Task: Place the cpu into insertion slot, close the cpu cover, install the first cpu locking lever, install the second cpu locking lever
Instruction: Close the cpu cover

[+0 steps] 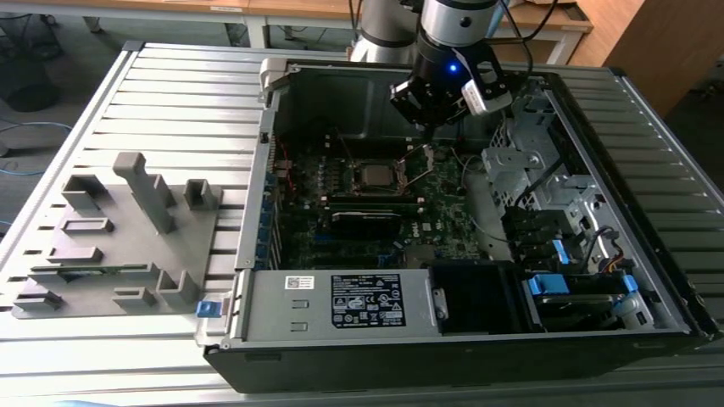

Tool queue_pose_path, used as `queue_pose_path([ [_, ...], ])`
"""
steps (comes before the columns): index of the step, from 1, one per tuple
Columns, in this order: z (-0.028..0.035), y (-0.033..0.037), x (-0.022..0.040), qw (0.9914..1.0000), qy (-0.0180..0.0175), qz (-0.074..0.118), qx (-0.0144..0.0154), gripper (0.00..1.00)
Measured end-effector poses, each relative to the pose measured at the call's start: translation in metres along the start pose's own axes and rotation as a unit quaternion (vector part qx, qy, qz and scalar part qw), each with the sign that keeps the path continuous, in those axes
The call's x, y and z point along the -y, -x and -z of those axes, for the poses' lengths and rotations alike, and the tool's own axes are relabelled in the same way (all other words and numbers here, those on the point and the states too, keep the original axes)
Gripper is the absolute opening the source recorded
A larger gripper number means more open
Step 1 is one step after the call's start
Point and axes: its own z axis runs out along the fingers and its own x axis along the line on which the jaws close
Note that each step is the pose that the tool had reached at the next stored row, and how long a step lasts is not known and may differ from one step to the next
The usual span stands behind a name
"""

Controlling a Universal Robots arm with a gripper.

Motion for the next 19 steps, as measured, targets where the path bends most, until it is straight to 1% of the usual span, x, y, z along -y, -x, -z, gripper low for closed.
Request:
queue_pose_path([
  [5, -0.0001, 0.001, 0.0, 1.0, 0.0, 0.0, 0.0, 0.11],
  [13, -0.0007, 0.0089, -0.0003, 1.0, 0.0, 0.0, 0.0, 0.11],
  [19, -0.0007, 0.0091, -0.0003, 1.0, 0.0, 0.0, 0.0, 0.11],
])
